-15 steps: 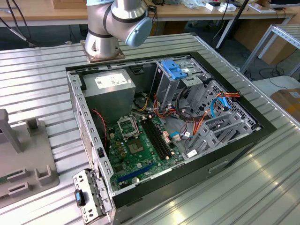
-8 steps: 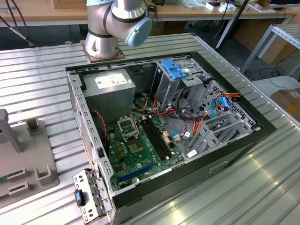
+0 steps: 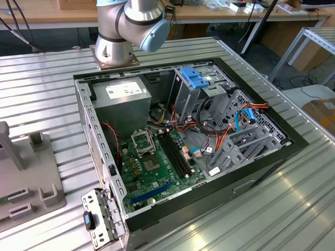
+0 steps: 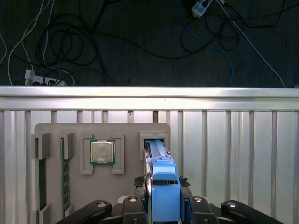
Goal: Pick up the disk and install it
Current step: 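Pick up the disk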
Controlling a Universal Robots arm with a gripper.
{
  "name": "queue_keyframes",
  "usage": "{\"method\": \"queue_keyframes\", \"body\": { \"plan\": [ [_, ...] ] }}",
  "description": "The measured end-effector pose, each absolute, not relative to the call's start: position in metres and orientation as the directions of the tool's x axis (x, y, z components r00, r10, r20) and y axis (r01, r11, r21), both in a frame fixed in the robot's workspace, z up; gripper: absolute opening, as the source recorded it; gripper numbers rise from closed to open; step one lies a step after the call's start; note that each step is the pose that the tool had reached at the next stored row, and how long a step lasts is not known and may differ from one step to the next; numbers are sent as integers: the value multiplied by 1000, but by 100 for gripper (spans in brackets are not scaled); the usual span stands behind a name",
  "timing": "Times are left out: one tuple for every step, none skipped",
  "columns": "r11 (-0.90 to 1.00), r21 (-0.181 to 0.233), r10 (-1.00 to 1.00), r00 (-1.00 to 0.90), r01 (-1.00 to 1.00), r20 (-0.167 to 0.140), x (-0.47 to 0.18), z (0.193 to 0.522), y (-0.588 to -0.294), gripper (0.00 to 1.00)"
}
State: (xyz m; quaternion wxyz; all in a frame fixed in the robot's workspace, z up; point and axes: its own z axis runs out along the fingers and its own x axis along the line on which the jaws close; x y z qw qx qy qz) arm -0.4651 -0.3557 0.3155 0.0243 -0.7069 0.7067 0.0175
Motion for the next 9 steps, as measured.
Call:
{"method": "queue_keyframes", "body": {
  "plan": [
    [0,-9,-998,1,-1000,-59,-465,316,-356,37],
    [0,-9,-998,1,-1000,-59,-465,317,-356,37],
    [0,-10,-998,1,-1000,-59,-465,320,-356,37],
    [0,-9,-998,1,-1000,-59,-465,323,-356,37],
    [0,-10,-998,1,-1000,-59,-465,325,-356,37],
    [0,-10,-998,1,-1000,-59,-465,327,-356,37],
    [0,-10,-998,1,-1000,-59,-465,331,-356,37],
    [0,-10,-998,1,-1000,-59,-465,335,-356,37],
    [0,-10,-998,1,-1000,-59,-465,337,-356,37]
  ]
}}
